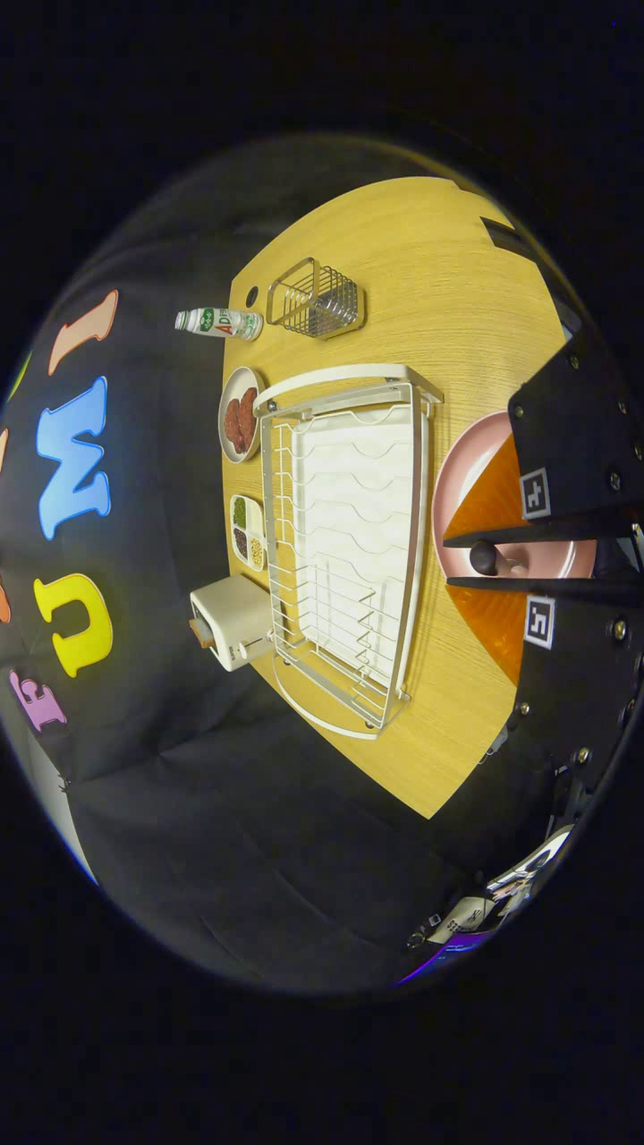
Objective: Take the plate from the dish rack, then take the spoon from the basket and place it into the plate.
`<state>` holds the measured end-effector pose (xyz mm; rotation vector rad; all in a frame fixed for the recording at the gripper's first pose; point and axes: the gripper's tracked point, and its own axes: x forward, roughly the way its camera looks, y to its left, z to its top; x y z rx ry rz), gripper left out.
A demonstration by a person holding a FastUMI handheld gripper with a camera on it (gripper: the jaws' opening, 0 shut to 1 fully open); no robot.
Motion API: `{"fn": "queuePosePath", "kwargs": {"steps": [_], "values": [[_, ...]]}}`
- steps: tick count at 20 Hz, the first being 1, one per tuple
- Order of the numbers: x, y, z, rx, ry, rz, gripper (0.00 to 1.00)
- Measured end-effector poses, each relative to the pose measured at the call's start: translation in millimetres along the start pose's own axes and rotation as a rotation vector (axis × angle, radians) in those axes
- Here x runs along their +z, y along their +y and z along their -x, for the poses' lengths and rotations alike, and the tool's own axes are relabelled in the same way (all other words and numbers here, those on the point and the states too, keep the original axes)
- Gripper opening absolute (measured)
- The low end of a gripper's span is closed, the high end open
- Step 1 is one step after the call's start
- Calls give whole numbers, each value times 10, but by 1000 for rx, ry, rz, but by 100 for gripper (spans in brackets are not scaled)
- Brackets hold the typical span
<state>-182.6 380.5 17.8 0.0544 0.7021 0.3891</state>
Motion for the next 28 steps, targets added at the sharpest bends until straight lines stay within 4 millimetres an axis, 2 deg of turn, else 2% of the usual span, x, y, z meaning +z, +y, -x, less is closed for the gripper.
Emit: {"fn": "queuePosePath", "kwargs": {"steps": [7,12,16,22,26,28], "values": [[223,-248,212,-32,-57,-36,17],[530,-406,409,-65,-142,-13,17],[1075,-617,680,-125,-293,-7,17],[2047,-939,1310,-228,-562,50,17],[2483,-1094,1639,-281,-680,104,17],[2624,-1129,1772,-293,-722,112,17]]}}
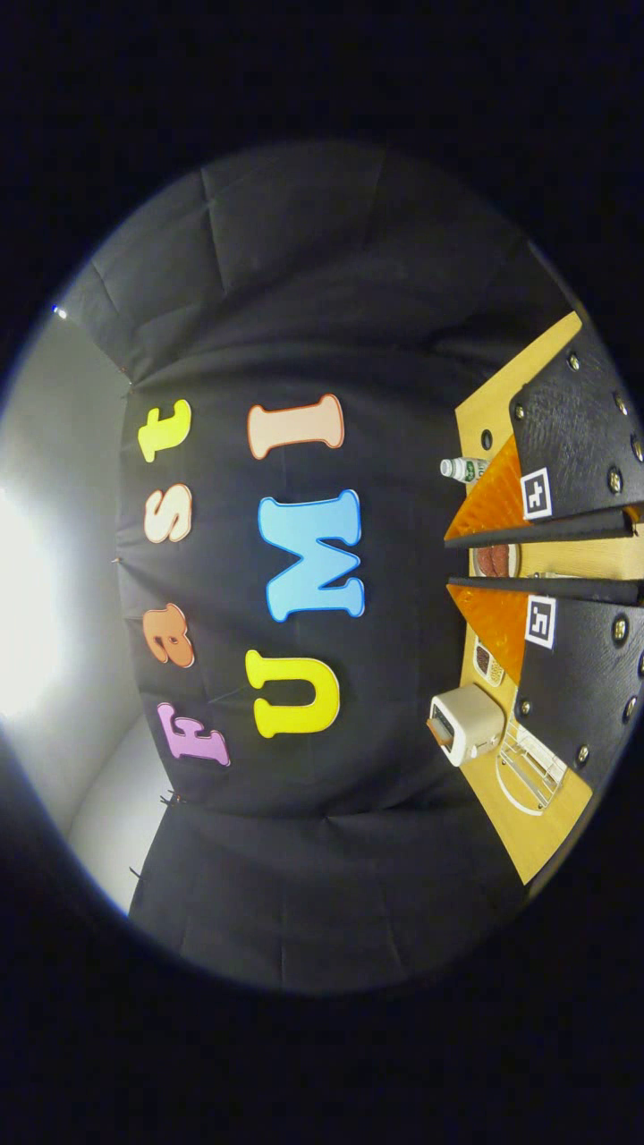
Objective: Take the plate from the dish rack, then take the spoon from the basket and place it into the plate.
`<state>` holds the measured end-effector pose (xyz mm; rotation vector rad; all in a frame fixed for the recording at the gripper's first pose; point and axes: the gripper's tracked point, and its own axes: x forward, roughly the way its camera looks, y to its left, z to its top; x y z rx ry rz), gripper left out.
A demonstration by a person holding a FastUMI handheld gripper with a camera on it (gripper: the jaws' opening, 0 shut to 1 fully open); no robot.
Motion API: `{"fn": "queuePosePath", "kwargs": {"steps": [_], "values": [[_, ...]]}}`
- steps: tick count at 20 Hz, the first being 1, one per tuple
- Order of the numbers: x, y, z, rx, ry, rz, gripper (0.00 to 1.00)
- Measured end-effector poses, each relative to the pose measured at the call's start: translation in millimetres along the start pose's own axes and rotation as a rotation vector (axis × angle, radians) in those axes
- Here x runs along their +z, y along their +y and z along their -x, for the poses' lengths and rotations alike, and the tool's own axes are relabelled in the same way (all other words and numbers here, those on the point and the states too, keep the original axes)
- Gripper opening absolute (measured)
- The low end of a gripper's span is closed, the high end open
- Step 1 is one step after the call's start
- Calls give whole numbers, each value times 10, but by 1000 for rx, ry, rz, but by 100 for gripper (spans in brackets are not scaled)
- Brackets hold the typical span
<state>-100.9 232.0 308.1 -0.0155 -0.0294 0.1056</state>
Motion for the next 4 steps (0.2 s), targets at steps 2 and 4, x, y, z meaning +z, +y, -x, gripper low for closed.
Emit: {"fn": "queuePosePath", "kwargs": {"steps": [2,4], "values": [[104,-59,-3,-9,-25,-6,17],[156,-124,-34,-17,-41,1,17]]}}
